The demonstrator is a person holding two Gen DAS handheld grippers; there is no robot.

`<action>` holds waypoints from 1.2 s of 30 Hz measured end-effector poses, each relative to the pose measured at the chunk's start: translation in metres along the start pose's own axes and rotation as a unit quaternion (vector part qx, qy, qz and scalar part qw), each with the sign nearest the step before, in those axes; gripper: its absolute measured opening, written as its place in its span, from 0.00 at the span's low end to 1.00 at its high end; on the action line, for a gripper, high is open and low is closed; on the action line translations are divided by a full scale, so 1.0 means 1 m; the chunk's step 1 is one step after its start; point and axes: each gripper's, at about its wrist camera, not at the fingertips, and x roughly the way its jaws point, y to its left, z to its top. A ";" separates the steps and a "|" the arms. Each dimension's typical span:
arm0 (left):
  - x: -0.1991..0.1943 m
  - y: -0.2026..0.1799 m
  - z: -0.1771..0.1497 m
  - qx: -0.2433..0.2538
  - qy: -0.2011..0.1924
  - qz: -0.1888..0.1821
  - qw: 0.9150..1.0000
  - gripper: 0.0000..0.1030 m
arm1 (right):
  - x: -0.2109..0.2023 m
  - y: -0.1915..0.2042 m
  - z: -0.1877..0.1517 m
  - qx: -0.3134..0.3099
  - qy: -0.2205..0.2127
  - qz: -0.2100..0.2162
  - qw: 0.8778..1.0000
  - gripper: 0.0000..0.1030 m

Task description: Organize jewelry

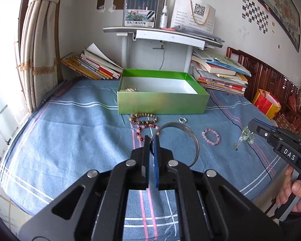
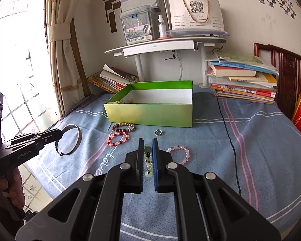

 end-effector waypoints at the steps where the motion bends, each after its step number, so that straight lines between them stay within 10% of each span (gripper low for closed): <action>1: 0.002 0.000 0.000 0.000 0.004 -0.003 1.000 0.04 | 0.005 -0.002 0.000 0.002 0.004 0.001 1.000 0.07; 19: 0.124 -0.017 0.192 0.066 0.002 0.008 0.998 0.03 | 0.146 -0.023 0.161 -0.027 -0.002 0.012 1.000 0.08; 21: 0.139 -0.016 0.201 0.069 0.013 0.013 0.997 0.39 | 0.170 -0.030 0.168 -0.015 0.001 0.009 1.000 0.09; 22: 0.147 -0.013 0.204 0.066 0.007 0.029 0.997 0.75 | 0.184 -0.035 0.170 -0.009 0.005 0.002 1.000 0.22; 23: 0.149 -0.010 0.202 0.057 -0.005 0.043 0.997 0.84 | 0.197 -0.039 0.172 -0.006 0.011 -0.002 1.000 0.53; 25: 0.151 -0.002 0.192 0.038 -0.008 0.057 0.998 0.84 | 0.208 -0.051 0.168 0.003 -0.002 -0.034 0.999 0.76; 36: 0.130 -0.002 0.033 0.070 0.103 0.048 0.991 0.83 | 0.080 -0.062 0.082 0.082 -0.066 0.013 0.994 0.84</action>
